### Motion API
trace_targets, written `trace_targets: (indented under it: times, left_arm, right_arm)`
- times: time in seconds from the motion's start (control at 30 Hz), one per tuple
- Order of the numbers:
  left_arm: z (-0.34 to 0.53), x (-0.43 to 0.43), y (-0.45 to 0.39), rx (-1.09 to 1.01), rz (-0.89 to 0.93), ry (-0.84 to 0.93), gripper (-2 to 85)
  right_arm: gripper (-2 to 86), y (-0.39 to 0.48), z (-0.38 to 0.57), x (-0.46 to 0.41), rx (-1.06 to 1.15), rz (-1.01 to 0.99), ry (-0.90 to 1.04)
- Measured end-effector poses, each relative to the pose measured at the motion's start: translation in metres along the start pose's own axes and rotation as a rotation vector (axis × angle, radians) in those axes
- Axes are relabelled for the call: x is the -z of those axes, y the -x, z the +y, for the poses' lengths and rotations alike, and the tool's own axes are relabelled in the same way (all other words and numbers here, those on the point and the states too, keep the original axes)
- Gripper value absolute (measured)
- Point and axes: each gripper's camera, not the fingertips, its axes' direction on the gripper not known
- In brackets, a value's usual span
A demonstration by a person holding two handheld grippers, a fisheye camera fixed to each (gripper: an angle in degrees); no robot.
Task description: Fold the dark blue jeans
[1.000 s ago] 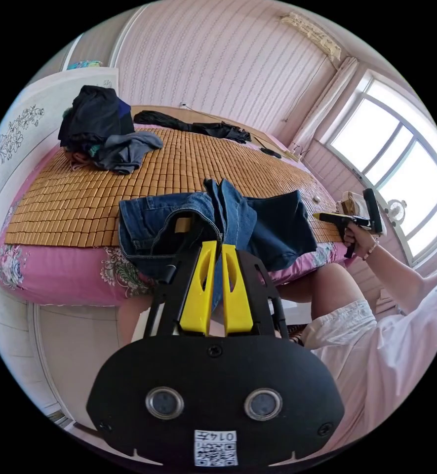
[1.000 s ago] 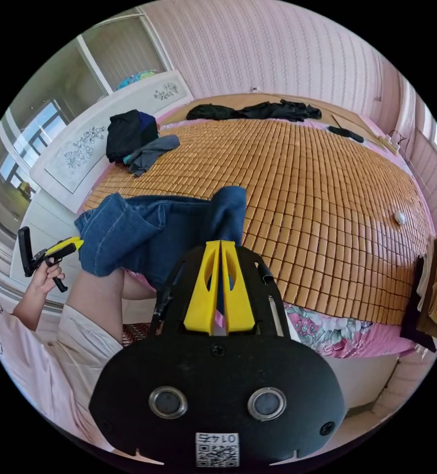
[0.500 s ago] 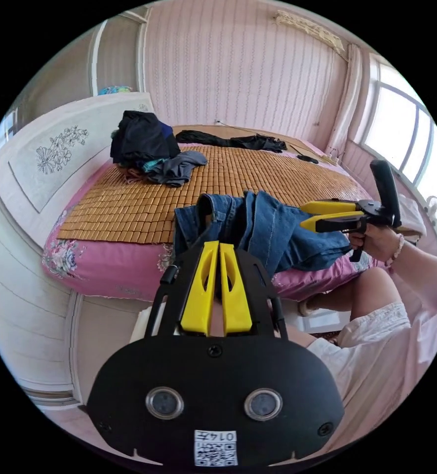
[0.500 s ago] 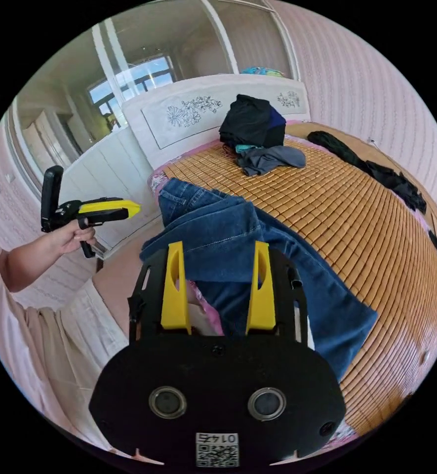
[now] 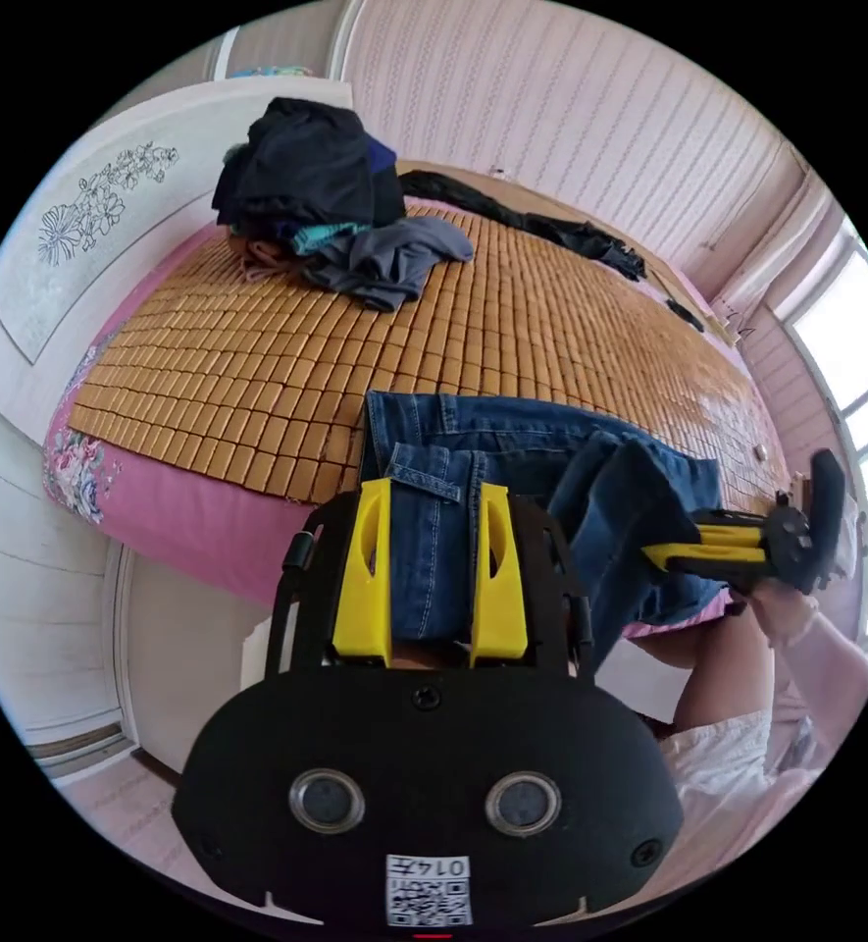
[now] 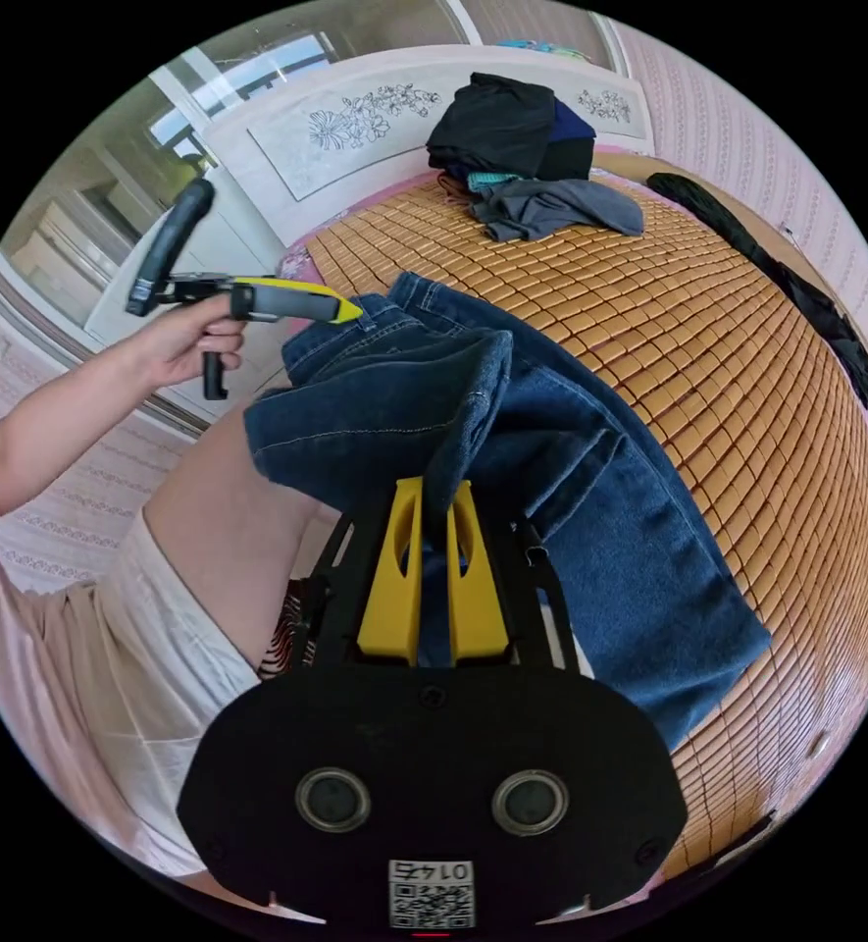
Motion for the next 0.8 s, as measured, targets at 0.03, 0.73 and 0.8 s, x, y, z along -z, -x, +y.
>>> trace_targets:
  times: [0.03, 0.73, 0.8]
  left_arm:
    - [-0.003, -0.014, 0.002, 0.023, -0.017, 0.072, 10.5]
    - [0.093, 0.213, 0.202, 0.133, 0.311, -0.684, -1.0]
    - [0.129, 0.175, 0.237, 0.311, 0.241, -0.608, -1.0]
  right_arm:
    - [3.6, -0.001, 0.016, 0.022, -0.014, -0.013, -0.062]
    - [4.1, -0.119, 0.324, 0.400, -0.642, 0.818, -0.751]
    - [5.0, -0.136, 0.358, 0.362, -0.754, 0.725, -0.656]
